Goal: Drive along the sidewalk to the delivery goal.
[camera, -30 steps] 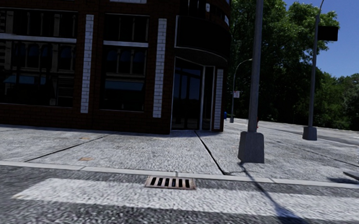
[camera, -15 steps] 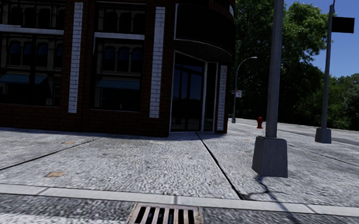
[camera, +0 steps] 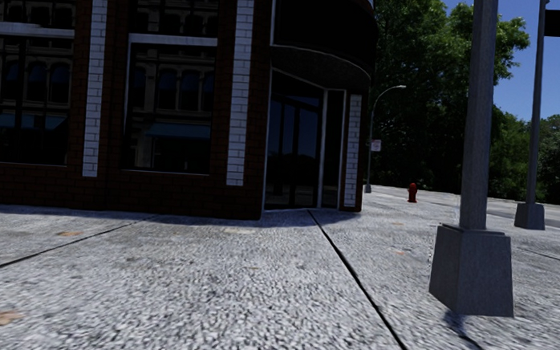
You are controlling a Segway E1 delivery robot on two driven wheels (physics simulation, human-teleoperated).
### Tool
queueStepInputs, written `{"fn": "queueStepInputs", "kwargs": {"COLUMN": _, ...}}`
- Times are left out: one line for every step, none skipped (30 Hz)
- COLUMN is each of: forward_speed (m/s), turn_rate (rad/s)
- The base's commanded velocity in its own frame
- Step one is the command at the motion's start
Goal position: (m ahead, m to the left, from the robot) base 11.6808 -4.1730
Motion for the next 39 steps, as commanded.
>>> {"fn": "queueStepInputs", "kwargs": {"forward_speed": 1.44, "turn_rate": 0.00}}
{"fn": "queueStepInputs", "kwargs": {"forward_speed": 1.44, "turn_rate": 0.00}}
{"fn": "queueStepInputs", "kwargs": {"forward_speed": 1.44, "turn_rate": 0.00}}
{"fn": "queueStepInputs", "kwargs": {"forward_speed": 1.44, "turn_rate": 0.00}}
{"fn": "queueStepInputs", "kwargs": {"forward_speed": 1.44, "turn_rate": 0.00}}
{"fn": "queueStepInputs", "kwargs": {"forward_speed": 1.44, "turn_rate": 0.00}}
{"fn": "queueStepInputs", "kwargs": {"forward_speed": 1.44, "turn_rate": 0.00}}
{"fn": "queueStepInputs", "kwargs": {"forward_speed": 1.44, "turn_rate": 0.00}}
{"fn": "queueStepInputs", "kwargs": {"forward_speed": 1.44, "turn_rate": 0.00}}
{"fn": "queueStepInputs", "kwargs": {"forward_speed": 1.44, "turn_rate": -0.15}}
{"fn": "queueStepInputs", "kwargs": {"forward_speed": 1.44, "turn_rate": -0.34}}
{"fn": "queueStepInputs", "kwargs": {"forward_speed": 1.44, "turn_rate": -0.55}}
{"fn": "queueStepInputs", "kwargs": {"forward_speed": 1.44, "turn_rate": -0.74}}
{"fn": "queueStepInputs", "kwargs": {"forward_speed": 1.44, "turn_rate": -0.90}}
{"fn": "queueStepInputs", "kwargs": {"forward_speed": 1.44, "turn_rate": -0.90}}
{"fn": "queueStepInputs", "kwargs": {"forward_speed": 1.44, "turn_rate": -0.97}}
{"fn": "queueStepInputs", "kwargs": {"forward_speed": 1.44, "turn_rate": -1.08}}
{"fn": "queueStepInputs", "kwargs": {"forward_speed": 1.44, "turn_rate": -1.17}}
{"fn": "queueStepInputs", "kwargs": {"forward_speed": 1.44, "turn_rate": -1.19}}
{"fn": "queueStepInputs", "kwargs": {"forward_speed": 1.44, "turn_rate": -1.19}}
{"fn": "queueStepInputs", "kwargs": {"forward_speed": 1.44, "turn_rate": -0.78}}
{"fn": "queueStepInputs", "kwargs": {"forward_speed": 1.44, "turn_rate": -0.54}}
{"fn": "queueStepInputs", "kwargs": {"forward_speed": 1.44, "turn_rate": -0.34}}
{"fn": "queueStepInputs", "kwargs": {"forward_speed": 1.44, "turn_rate": -0.18}}
{"fn": "queueStepInputs", "kwargs": {"forward_speed": 1.44, "turn_rate": -0.14}}
{"fn": "queueStepInputs", "kwargs": {"forward_speed": 1.44, "turn_rate": -0.14}}
{"fn": "queueStepInputs", "kwargs": {"forward_speed": 1.44, "turn_rate": -0.13}}
{"fn": "queueStepInputs", "kwargs": {"forward_speed": 1.44, "turn_rate": -0.09}}
{"fn": "queueStepInputs", "kwargs": {"forward_speed": 1.44, "turn_rate": -0.04}}
{"fn": "queueStepInputs", "kwargs": {"forward_speed": 1.44, "turn_rate": -0.03}}
{"fn": "queueStepInputs", "kwargs": {"forward_speed": 1.44, "turn_rate": -0.02}}
{"fn": "queueStepInputs", "kwargs": {"forward_speed": 1.44, "turn_rate": -0.02}}
{"fn": "queueStepInputs", "kwargs": {"forward_speed": 1.44, "turn_rate": -0.14}}
{"fn": "queueStepInputs", "kwargs": {"forward_speed": 1.44, "turn_rate": -0.68}}
{"fn": "queueStepInputs", "kwargs": {"forward_speed": 1.44, "turn_rate": -0.86}}
{"fn": "queueStepInputs", "kwargs": {"forward_speed": 1.44, "turn_rate": -0.98}}
{"fn": "queueStepInputs", "kwargs": {"forward_speed": 1.44, "turn_rate": -1.11}}
{"fn": "queueStepInputs", "kwargs": {"forward_speed": 1.44, "turn_rate": -1.14}}
{"fn": "queueStepInputs", "kwargs": {"forward_speed": 1.44, "turn_rate": -0.72}}
